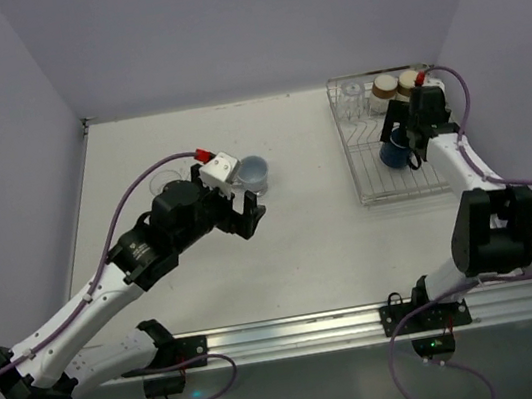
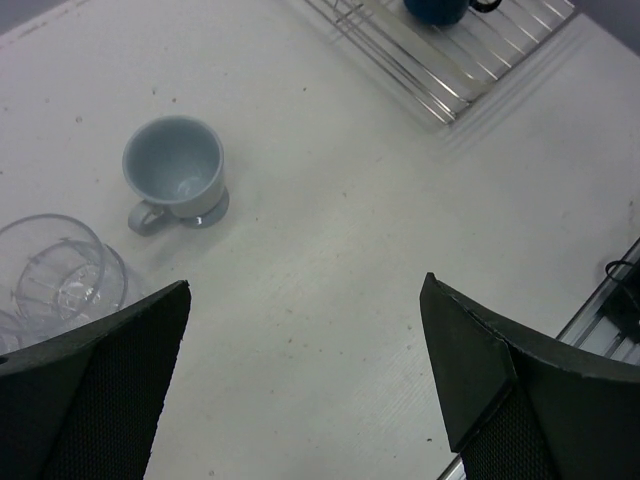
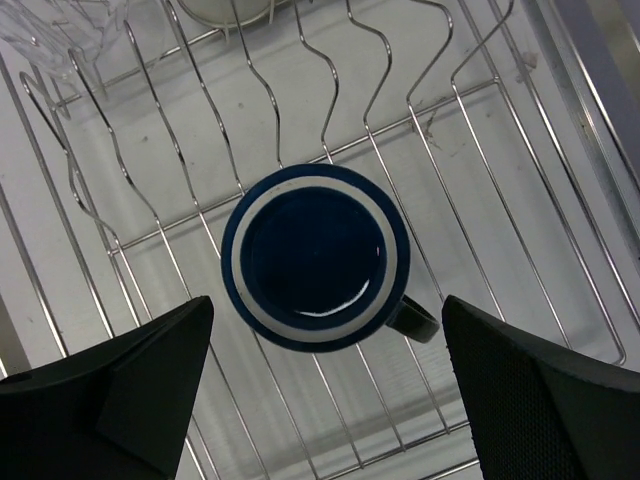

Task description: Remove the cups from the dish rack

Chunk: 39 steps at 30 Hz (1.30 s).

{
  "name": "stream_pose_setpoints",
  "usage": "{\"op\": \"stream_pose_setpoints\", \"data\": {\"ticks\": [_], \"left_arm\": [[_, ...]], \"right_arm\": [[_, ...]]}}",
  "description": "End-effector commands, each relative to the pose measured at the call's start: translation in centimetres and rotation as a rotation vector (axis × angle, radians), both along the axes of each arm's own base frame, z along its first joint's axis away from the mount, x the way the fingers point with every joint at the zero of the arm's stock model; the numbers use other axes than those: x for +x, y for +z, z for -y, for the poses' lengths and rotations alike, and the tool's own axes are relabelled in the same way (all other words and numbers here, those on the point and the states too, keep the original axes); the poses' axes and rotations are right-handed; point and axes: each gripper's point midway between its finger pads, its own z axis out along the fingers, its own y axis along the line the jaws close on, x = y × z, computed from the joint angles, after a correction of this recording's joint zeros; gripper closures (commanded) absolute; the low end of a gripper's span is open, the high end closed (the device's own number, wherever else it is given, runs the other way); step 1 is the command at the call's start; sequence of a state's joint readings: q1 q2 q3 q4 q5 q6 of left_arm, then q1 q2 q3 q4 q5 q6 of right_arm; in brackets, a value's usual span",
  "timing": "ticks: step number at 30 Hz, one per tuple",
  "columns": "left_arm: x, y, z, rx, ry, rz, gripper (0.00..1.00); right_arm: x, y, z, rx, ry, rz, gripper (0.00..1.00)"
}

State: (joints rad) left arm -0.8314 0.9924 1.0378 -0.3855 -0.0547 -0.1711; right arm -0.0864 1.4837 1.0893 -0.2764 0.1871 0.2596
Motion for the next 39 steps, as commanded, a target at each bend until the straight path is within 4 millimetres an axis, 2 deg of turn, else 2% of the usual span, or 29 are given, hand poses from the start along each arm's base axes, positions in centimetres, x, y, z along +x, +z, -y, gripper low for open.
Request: {"op": "stream_pose_setpoints", "data": {"ticks": [1,5,9,14,20,22,23,24,27,28,31,32,34,35,39], "left_arm": [[0.5,0.7,0.1,-0.022,-0.006,0.076,0.0],[0.1,0.0,0.4,-0.026,-0.034,0.066,0.0],[-0.1,0.0,0.4,-0.033,-0.043,0.066,0.0],[-0.1,-0.2,0.6,-0.032,-0.051,0.062,0.0],[0.0,-0.4,0.8,-0.03,-0.05,0.058,0.0],[0.0,-0.4,0.8,-0.03,-0.051,0.053,0.0],[0.0,-0.4,0.9,-0.032,-0.053,0.052,0.0],[0.0,-0.3,1.0,-0.035,-0.054,0.05,0.0],[-0.3,-0.2,1.6,-0.057,-0.08,0.033,0.0],[-0.4,0.2,1.9,-0.071,-0.089,0.035,0.0],[-0.8,1.0,2.7,-0.111,-0.121,0.015,0.0],[-0.9,1.3,3.0,-0.132,-0.128,0.006,0.0],[-1.3,2.1,3.7,-0.174,-0.158,-0.007,0.0],[-1.6,2.4,4.1,-0.189,-0.175,-0.017,0.0],[-2.4,3.7,6.0,-0.292,-0.252,-0.049,0.0]], "right_arm": [[2.2,0.3,0.2,-0.035,0.061,-0.027,0.01],[3.0,-0.7,-0.6,-0.004,0.109,-0.071,0.01],[3.2,-2.1,0.4,-0.045,0.086,-0.117,0.01],[3.7,-4.1,0.4,-0.03,0.079,-0.165,0.01],[4.2,-4.3,0.6,-0.032,0.066,-0.17,0.01],[4.5,-4.5,0.7,-0.034,0.065,-0.178,0.09],[4.5,-4.6,0.8,-0.031,0.057,-0.183,0.17],[4.5,-4.5,0.8,-0.03,0.05,-0.185,0.35],[4.6,-3.1,0.8,-0.022,0.025,-0.133,0.56],[4.5,-1.5,0.8,-0.023,0.016,-0.091,0.66],[4.6,1.6,0.6,0.001,-0.011,0.007,0.71],[4.4,3.9,0.1,0.031,-0.006,0.074,0.74],[4.1,5.9,-0.8,0.07,0.01,0.153,0.78],[3.6,7.9,-1.7,0.111,0.032,0.223,0.78],[1.6,11.0,-4.1,0.222,0.095,0.349,0.79]]}}
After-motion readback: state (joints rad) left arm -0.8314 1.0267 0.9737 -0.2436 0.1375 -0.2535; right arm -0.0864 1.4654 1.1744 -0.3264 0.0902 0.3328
